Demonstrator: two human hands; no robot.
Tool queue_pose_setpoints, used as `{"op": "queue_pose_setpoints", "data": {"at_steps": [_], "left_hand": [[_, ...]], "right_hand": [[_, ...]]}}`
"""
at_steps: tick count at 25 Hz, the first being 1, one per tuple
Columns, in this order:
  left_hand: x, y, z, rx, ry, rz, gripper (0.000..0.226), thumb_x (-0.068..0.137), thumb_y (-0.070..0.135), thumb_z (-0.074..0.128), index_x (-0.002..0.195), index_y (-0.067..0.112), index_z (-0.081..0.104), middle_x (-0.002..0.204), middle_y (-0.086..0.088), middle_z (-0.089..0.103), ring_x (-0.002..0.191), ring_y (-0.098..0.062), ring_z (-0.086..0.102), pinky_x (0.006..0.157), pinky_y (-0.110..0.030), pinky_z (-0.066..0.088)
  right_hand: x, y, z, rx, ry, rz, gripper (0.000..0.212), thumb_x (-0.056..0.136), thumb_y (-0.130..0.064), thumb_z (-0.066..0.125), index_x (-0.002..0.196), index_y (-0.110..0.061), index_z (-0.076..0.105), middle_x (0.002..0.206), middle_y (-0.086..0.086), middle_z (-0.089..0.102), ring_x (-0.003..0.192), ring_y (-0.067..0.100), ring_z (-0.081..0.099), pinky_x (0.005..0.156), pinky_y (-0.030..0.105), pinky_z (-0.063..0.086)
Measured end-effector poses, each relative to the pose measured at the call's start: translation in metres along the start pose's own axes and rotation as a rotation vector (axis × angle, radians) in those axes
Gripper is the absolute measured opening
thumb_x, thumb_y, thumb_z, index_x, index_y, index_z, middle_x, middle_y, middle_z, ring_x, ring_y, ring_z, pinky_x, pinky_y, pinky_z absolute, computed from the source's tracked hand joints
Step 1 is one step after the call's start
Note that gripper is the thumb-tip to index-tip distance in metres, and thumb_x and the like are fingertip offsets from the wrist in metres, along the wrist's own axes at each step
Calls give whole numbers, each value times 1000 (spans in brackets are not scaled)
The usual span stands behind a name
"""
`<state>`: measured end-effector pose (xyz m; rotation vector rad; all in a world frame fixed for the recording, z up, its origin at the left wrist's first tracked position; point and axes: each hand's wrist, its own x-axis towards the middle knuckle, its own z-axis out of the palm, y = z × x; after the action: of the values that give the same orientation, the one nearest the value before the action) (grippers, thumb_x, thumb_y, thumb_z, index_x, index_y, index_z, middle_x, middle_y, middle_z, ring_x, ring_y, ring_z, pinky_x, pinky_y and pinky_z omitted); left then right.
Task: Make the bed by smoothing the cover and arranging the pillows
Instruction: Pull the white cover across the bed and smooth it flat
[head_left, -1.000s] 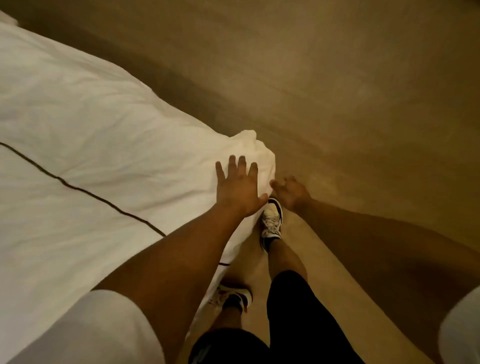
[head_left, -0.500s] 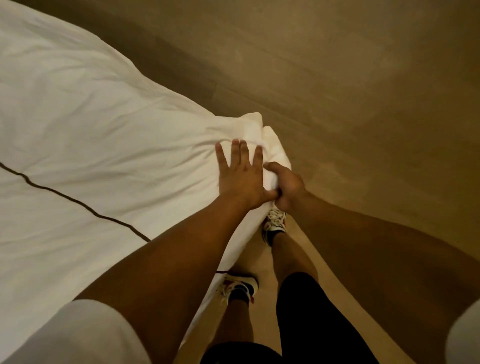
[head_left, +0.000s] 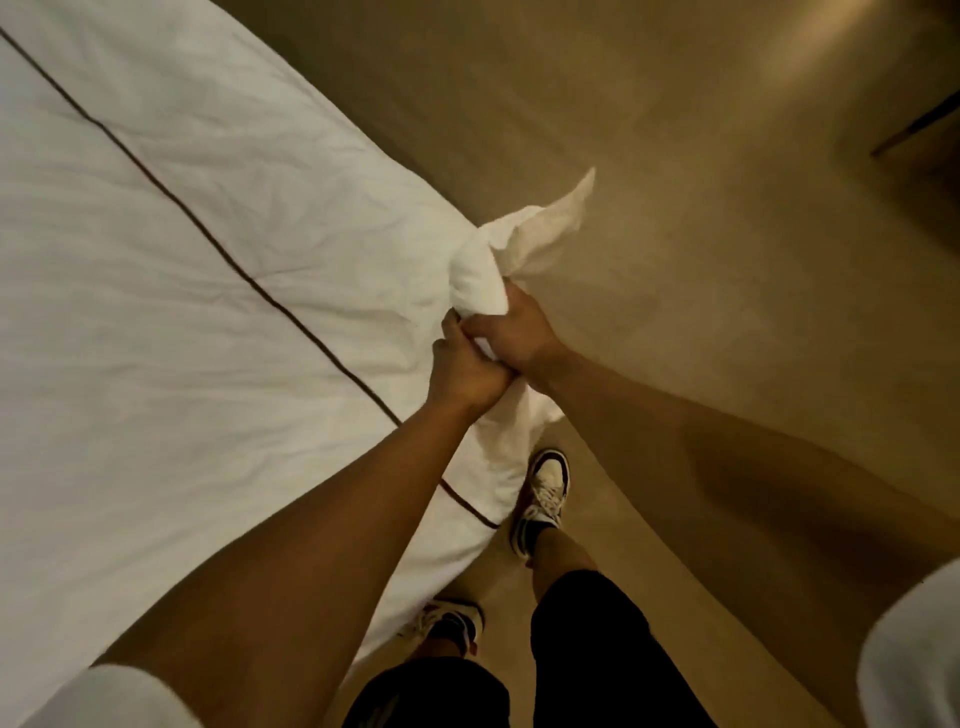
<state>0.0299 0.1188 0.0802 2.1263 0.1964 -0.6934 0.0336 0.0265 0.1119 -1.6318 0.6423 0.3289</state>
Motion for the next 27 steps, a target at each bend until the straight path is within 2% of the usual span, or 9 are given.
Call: {"op": "queue_pose_setpoints", "data": {"at_steps": [3, 6, 11, 14, 16, 19, 21, 24, 27], "left_hand": [[-54, -39, -79, -308, 100, -87, 96, 62, 49, 76, 143, 22, 32, 126, -5, 62, 108, -24, 65, 91, -47, 58], [-120, -97, -157, -503, 274, -137, 84, 58, 54, 70, 132, 21, 47, 122, -1, 65, 107, -20, 66, 91, -46, 58], [-225, -188, -241, -703, 541, -285, 34, 76, 22, 67, 107, 9, 66, 103, -10, 72, 98, -29, 70, 83, -46, 60], [-282, -218, -276, -834, 610, -339, 14, 93, 0, 58, 100, 9, 65, 89, -8, 70, 87, -26, 69, 70, -34, 59], [-313, -234, -290, -952, 527, -372, 17, 98, 0, 51, 108, 5, 65, 87, -8, 70, 83, -24, 68, 76, -38, 59], [-337, -258, -312, -1102, 183, -411, 32, 96, -3, 46, 117, 10, 67, 101, -13, 73, 94, -25, 66, 97, -53, 53], [-337, -273, -334, -1304, 168, -464, 52, 81, -11, 37, 119, 10, 66, 108, -13, 70, 99, -29, 64, 99, -57, 50], [-317, -272, -376, -1589, 280, -495, 48, 79, 18, 47, 123, 7, 61, 125, -17, 61, 107, -41, 62, 91, -55, 51], [-282, -240, -404, -1203, 116, -698, 89, 71, 69, 66, 140, 14, 52, 145, -16, 52, 127, -45, 52, 96, -61, 48]], "right_hand": [[-43, -33, 86, -306, -160, -153, 65, 80, -21, 72, 141, -22, 49, 136, 3, 61, 126, 25, 55, 106, 34, 43], [-112, -51, 184, -527, -322, -283, 62, 89, -27, 65, 146, -26, 41, 136, 5, 61, 123, 28, 57, 101, 32, 44], [-218, -53, 318, -860, -581, -360, 65, 92, -29, 60, 149, -19, 30, 117, 15, 67, 104, 34, 64, 86, 36, 50], [-272, -47, 376, -971, -700, -377, 56, 90, -32, 58, 140, -21, 36, 112, 13, 68, 100, 33, 65, 87, 41, 53], [-297, -36, 397, -993, -754, -377, 53, 89, -32, 57, 137, -24, 36, 108, 11, 68, 97, 32, 65, 85, 41, 53], [-310, -25, 401, -955, -799, -352, 55, 85, -34, 56, 137, -32, 36, 106, 4, 70, 96, 27, 68, 84, 39, 55], [-303, -25, 400, -895, -805, -357, 50, 83, -38, 57, 131, -36, 43, 105, -1, 72, 93, 24, 70, 85, 39, 56], [-291, -27, 391, -847, -813, -339, 51, 79, -27, 64, 128, -35, 51, 113, -2, 71, 101, 23, 68, 84, 33, 53], [-282, -28, 382, -881, -868, -309, 61, 77, -18, 68, 132, -32, 49, 114, -2, 69, 104, 23, 66, 87, 36, 52]]}}
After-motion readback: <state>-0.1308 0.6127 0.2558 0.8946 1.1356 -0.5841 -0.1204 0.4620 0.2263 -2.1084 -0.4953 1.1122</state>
